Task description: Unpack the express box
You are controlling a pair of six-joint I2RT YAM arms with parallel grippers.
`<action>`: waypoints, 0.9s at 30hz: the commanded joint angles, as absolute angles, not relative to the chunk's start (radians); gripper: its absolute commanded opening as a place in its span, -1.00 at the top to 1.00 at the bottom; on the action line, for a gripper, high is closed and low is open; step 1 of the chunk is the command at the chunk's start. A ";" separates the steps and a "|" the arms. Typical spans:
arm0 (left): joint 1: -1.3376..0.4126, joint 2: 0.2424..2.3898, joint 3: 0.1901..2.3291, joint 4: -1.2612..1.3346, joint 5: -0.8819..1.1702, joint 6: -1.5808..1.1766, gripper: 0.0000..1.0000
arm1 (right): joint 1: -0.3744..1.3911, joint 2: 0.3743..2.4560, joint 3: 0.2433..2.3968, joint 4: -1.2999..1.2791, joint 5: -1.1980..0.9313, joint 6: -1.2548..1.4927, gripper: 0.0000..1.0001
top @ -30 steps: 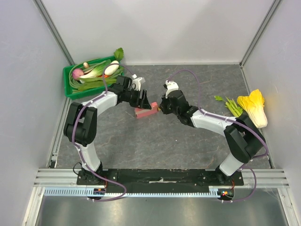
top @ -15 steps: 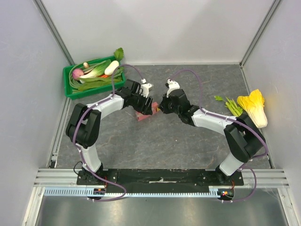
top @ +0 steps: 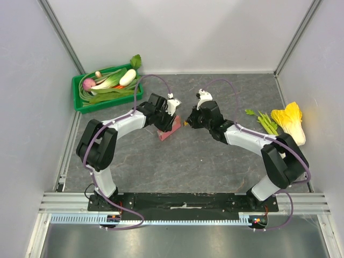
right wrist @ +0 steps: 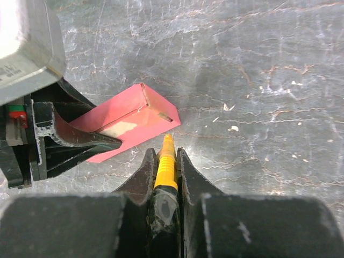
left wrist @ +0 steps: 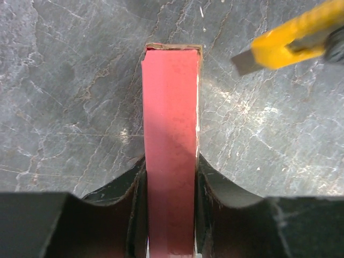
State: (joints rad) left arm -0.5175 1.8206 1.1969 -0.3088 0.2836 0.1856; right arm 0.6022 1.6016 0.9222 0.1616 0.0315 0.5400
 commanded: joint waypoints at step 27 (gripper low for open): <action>-0.620 1.712 1.015 -0.094 0.230 0.512 0.34 | 0.555 1.424 0.839 0.316 -0.044 0.485 1.00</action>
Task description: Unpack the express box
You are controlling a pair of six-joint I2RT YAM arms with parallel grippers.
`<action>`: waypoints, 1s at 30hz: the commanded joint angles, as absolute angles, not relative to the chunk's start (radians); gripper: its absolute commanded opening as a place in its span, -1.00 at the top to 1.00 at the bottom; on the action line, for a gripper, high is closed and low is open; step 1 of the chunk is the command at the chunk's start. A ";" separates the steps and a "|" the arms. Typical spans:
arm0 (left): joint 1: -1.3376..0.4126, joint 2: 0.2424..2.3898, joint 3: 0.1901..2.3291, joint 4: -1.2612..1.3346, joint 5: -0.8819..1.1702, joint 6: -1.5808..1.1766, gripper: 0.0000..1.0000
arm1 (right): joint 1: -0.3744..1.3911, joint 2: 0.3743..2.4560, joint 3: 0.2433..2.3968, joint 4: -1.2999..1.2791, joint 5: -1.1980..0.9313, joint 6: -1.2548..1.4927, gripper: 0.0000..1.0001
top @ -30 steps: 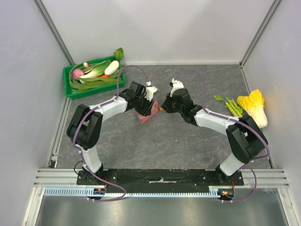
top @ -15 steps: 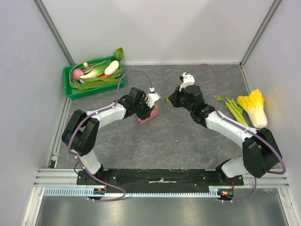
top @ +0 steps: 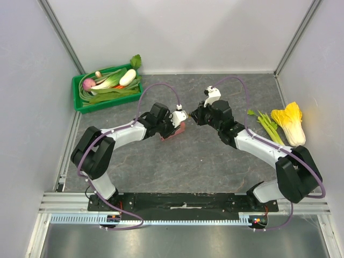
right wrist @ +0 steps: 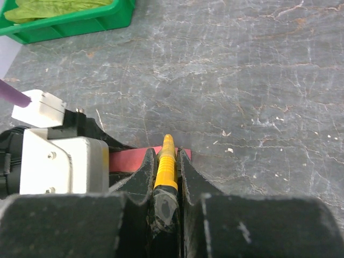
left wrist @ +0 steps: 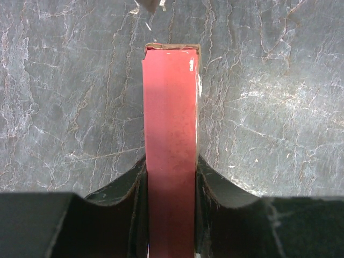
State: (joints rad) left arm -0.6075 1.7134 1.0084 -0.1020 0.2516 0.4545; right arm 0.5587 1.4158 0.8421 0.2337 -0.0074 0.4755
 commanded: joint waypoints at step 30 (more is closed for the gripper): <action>-0.620 1.746 1.042 -0.138 0.218 0.511 0.34 | 0.558 1.485 0.834 0.302 -0.041 0.471 1.00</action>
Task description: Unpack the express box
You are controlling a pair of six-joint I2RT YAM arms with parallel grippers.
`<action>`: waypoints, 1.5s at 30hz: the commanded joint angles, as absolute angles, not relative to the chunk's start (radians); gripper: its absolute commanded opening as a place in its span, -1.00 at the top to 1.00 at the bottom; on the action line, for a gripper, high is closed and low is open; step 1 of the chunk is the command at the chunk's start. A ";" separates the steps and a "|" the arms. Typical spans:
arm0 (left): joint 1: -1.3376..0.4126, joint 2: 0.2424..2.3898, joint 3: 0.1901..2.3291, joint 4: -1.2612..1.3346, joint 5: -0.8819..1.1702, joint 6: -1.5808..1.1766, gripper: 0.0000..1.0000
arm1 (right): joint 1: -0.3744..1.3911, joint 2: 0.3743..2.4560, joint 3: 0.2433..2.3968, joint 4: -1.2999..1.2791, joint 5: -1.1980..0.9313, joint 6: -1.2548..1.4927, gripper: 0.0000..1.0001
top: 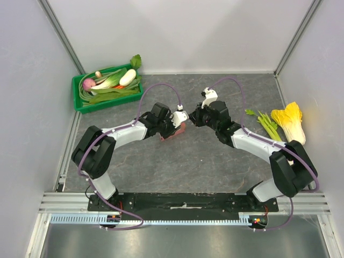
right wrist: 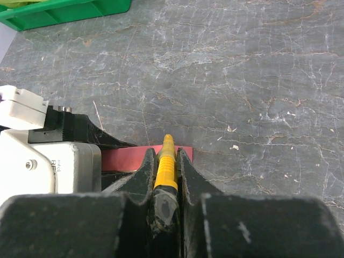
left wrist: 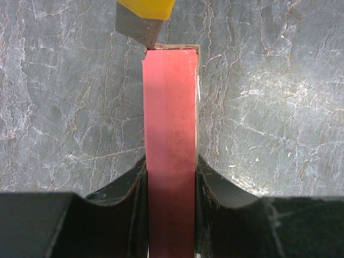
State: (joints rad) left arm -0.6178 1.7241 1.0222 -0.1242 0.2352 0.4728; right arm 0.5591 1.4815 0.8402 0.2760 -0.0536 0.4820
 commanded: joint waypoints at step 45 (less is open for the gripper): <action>-0.591 1.847 1.126 -0.195 0.112 0.425 0.44 | 0.592 1.347 0.759 0.141 -0.034 0.465 1.00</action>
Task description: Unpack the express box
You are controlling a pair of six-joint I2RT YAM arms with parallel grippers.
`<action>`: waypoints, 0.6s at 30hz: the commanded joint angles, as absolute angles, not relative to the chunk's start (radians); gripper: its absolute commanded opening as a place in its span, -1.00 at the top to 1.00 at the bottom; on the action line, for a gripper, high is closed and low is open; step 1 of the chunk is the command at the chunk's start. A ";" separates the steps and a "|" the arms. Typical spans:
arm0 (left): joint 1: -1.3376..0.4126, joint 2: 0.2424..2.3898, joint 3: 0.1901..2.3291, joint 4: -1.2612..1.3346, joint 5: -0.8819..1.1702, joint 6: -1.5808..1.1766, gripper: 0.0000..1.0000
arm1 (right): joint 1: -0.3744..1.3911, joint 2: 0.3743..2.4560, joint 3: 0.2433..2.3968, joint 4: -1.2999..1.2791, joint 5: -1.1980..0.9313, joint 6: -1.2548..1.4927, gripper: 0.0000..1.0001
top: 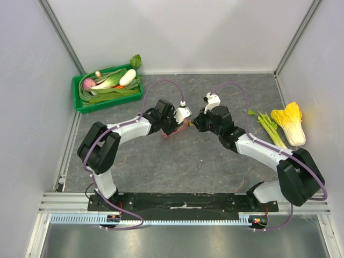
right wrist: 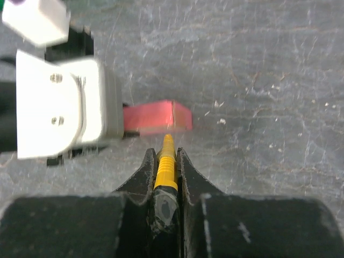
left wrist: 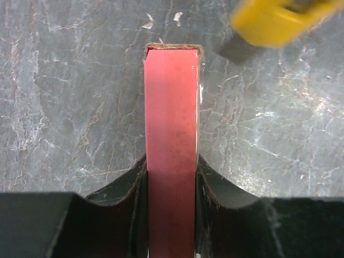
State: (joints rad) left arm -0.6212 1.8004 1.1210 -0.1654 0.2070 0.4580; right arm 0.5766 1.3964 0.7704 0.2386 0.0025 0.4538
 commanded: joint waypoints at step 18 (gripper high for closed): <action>-0.589 1.790 1.210 -0.221 0.255 0.339 -0.99 | 0.591 1.361 0.810 0.138 0.028 0.474 1.00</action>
State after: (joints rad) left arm -0.5945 1.8194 1.1469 -0.2226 0.2089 0.3851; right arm 0.5915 1.3567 0.7673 0.1337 0.0093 0.4644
